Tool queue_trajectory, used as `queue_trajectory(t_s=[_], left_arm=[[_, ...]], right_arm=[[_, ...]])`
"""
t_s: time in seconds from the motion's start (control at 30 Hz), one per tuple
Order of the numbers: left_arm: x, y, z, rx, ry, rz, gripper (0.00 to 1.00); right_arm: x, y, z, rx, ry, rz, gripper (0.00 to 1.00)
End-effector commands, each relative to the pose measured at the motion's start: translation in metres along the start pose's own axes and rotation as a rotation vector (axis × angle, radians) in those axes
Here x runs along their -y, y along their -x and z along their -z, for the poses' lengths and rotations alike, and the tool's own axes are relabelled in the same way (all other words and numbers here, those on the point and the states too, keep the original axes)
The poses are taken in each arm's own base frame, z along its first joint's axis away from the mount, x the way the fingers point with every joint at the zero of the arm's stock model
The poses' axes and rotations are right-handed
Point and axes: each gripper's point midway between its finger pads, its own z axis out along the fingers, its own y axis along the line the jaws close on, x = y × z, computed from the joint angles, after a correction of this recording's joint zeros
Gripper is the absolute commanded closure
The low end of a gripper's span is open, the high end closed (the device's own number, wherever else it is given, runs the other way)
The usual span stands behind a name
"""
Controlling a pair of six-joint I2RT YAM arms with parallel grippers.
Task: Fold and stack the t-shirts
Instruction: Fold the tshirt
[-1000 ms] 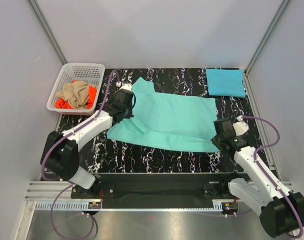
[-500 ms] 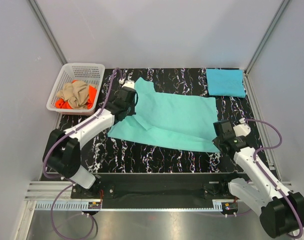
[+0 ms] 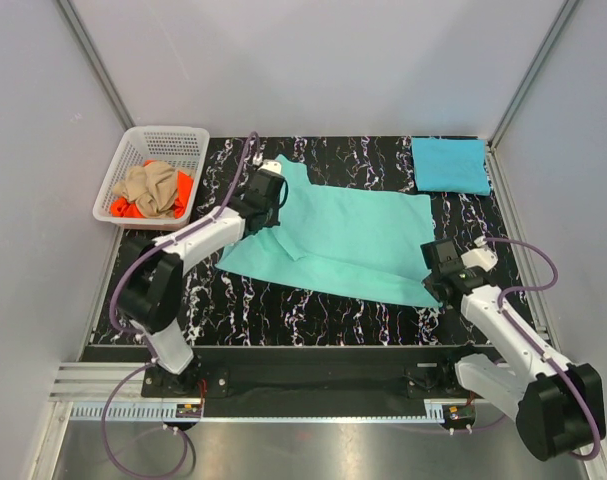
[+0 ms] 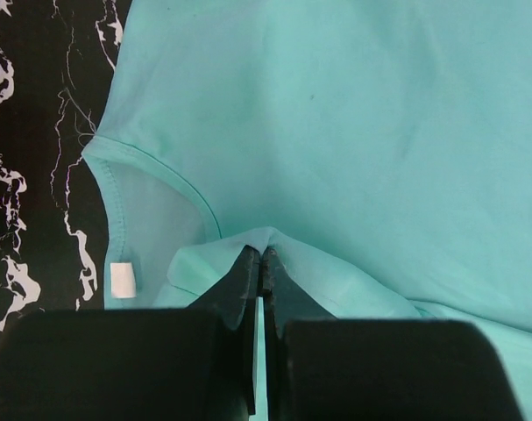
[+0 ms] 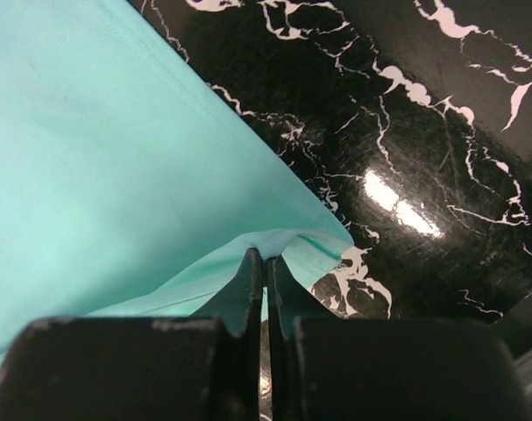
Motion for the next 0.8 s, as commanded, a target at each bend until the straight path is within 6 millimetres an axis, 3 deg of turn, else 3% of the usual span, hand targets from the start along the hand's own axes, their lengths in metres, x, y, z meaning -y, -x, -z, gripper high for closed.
queue_trajectory(t_s=[0.0, 0.13, 0.2, 0.23, 0.27, 0.3, 0.33, 0.37, 0.5, 0.57, 0.7, 0.73, 0.77], left_arm=[[-0.002, 0.023, -0.006, 0.042, 0.044, 0.001, 1.0], [-0.005, 0.018, -0.014, 0.001, 0.087, 0.006, 1.0], [-0.007, 0.018, -0.015, -0.009, 0.11, 0.016, 0.95], [-0.007, 0.021, -0.015, -0.003, 0.114, 0.032, 0.86], [-0.01, 0.022, -0.015, -0.002, 0.131, 0.038, 0.63], [-0.011, 0.023, -0.014, -0.003, 0.142, 0.046, 0.51], [-0.01, 0.032, -0.012, 0.009, 0.146, 0.066, 0.43], [-0.015, 0.029, -0.009, -0.01, 0.174, 0.063, 0.35], [-0.02, 0.041, 0.016, 0.031, 0.18, 0.126, 0.34], [-0.019, 0.036, 0.03, 0.059, 0.134, 0.162, 0.34], [-0.039, -0.001, 0.037, 0.024, 0.174, 0.161, 0.34], [-0.049, -0.023, 0.034, -0.013, 0.208, 0.179, 0.34], [-0.054, -0.027, 0.036, -0.012, 0.205, 0.205, 0.34]], right_arm=[[0.003, 0.017, -0.007, 0.098, -0.051, -0.028, 1.0], [0.001, 0.021, -0.008, 0.11, -0.075, -0.046, 0.93], [-0.005, 0.026, -0.009, 0.124, -0.068, -0.025, 0.94], [-0.014, 0.033, -0.007, 0.135, -0.048, -0.021, 0.92], [-0.026, 0.035, -0.009, 0.14, -0.009, 0.022, 0.88], [-0.029, 0.033, -0.01, 0.12, -0.002, 0.052, 0.82], [-0.035, 0.04, -0.005, 0.125, -0.005, 0.049, 0.78], [-0.025, 0.034, -0.007, 0.096, -0.073, 0.071, 0.72], [-0.03, 0.037, 0.0, 0.071, -0.075, 0.095, 0.69], [-0.032, 0.036, 0.003, 0.063, -0.047, 0.094, 0.68], [-0.039, 0.033, 0.009, 0.036, 0.008, 0.094, 0.67], [-0.04, 0.032, 0.011, 0.03, 0.019, 0.101, 0.66], [-0.046, 0.035, 0.011, 0.033, 0.046, 0.119, 0.66]])
